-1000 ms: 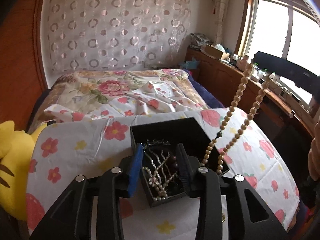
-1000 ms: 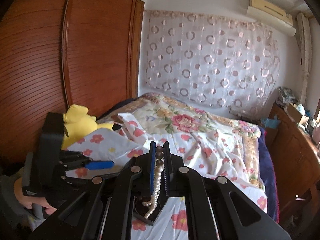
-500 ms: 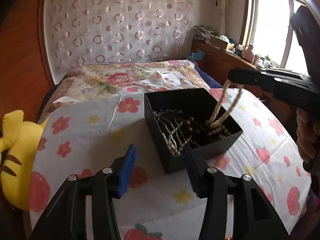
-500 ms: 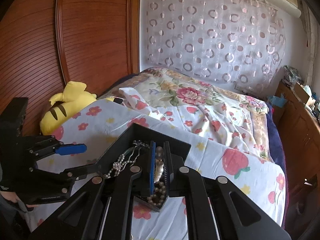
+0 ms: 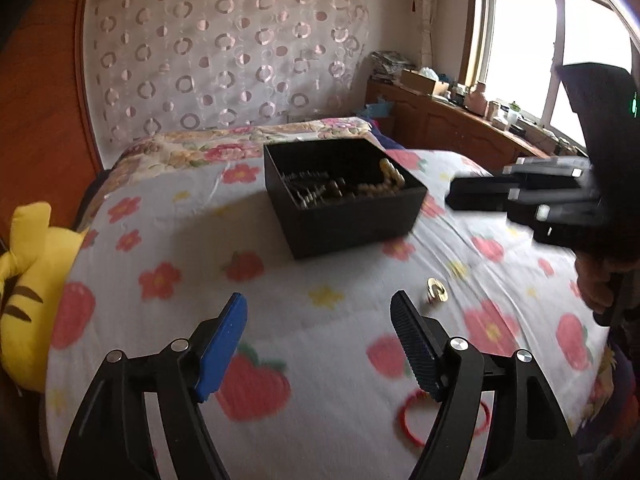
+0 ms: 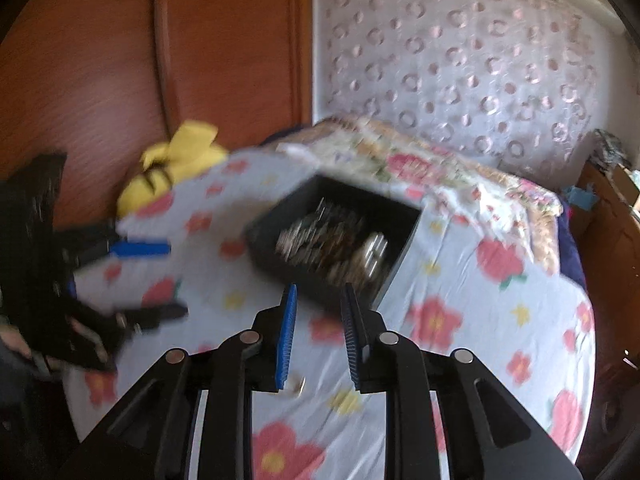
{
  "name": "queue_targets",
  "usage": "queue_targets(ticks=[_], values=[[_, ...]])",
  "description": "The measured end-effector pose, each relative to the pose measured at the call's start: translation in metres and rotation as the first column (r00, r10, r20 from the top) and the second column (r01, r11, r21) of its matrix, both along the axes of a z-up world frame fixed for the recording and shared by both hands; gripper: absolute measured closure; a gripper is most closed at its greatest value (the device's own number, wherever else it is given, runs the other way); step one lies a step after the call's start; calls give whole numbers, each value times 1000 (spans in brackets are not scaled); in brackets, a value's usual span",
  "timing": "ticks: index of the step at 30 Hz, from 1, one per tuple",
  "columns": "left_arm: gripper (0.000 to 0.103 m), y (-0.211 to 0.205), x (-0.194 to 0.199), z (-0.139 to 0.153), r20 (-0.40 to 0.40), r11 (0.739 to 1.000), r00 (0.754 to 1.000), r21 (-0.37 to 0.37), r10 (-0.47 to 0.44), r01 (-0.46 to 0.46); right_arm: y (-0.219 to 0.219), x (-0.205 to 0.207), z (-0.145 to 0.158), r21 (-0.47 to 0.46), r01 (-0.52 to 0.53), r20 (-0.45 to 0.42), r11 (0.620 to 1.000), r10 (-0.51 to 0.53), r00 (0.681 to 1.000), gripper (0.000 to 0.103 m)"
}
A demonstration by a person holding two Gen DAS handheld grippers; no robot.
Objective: Organize jewelry
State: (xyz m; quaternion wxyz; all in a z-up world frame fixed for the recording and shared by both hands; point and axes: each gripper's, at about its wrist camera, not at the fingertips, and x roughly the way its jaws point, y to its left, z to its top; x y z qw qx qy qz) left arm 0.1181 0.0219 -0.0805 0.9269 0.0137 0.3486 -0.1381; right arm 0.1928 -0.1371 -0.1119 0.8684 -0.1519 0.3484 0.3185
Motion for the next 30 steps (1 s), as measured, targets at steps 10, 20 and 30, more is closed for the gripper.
queue_targets(ticks=[10,20,30], values=[[32,-2,-27,-15,-44,999,999,-23,-23,22,-2,4,-44,-58,-17,-132,998,9,991,87],[32,-14,-39,-21,-61,998,997,-5,-56,56,7,7,-51,-109,-43,-147,993,27,989,87],[38,-25,-45,-27,-88,995,992,1,-95,96,-2,-7,-45,-96,-39,-90,995,30,996,102]])
